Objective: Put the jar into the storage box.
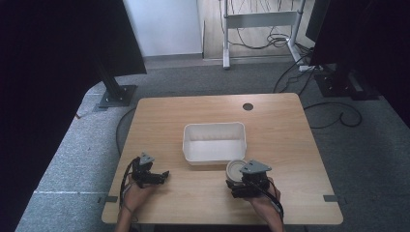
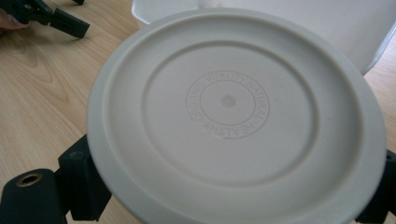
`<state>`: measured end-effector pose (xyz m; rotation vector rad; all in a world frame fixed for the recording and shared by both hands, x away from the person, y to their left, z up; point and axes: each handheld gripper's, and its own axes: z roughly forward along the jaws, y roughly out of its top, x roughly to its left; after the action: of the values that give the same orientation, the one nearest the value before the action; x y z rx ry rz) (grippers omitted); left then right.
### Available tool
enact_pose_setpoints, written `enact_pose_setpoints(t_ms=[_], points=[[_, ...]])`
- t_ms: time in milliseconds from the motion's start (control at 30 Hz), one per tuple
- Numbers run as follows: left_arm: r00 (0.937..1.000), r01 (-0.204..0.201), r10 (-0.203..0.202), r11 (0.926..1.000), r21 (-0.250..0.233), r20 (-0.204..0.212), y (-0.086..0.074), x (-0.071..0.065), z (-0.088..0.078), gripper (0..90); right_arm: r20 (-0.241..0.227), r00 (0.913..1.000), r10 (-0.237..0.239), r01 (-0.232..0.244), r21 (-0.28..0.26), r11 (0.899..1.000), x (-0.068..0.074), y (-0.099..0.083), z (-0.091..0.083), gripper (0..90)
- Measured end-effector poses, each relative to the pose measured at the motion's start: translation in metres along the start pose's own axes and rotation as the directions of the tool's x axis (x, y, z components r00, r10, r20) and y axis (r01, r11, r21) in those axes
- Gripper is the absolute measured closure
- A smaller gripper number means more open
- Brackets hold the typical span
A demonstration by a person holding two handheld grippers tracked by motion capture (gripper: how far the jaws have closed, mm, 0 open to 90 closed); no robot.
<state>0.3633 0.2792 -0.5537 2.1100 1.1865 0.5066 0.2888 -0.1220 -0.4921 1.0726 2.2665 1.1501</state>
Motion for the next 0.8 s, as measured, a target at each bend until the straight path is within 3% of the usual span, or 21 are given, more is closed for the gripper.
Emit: enact_pose_setpoints(t_ms=[800], points=[[1.0000,-0.002,0.002,1.0000,0.000,0.001,0.000,0.000,0.000,0.0,-0.014,0.9999,0.007,-0.007,-0.023,1.000,0.005,0.033,0.021,9.6]])
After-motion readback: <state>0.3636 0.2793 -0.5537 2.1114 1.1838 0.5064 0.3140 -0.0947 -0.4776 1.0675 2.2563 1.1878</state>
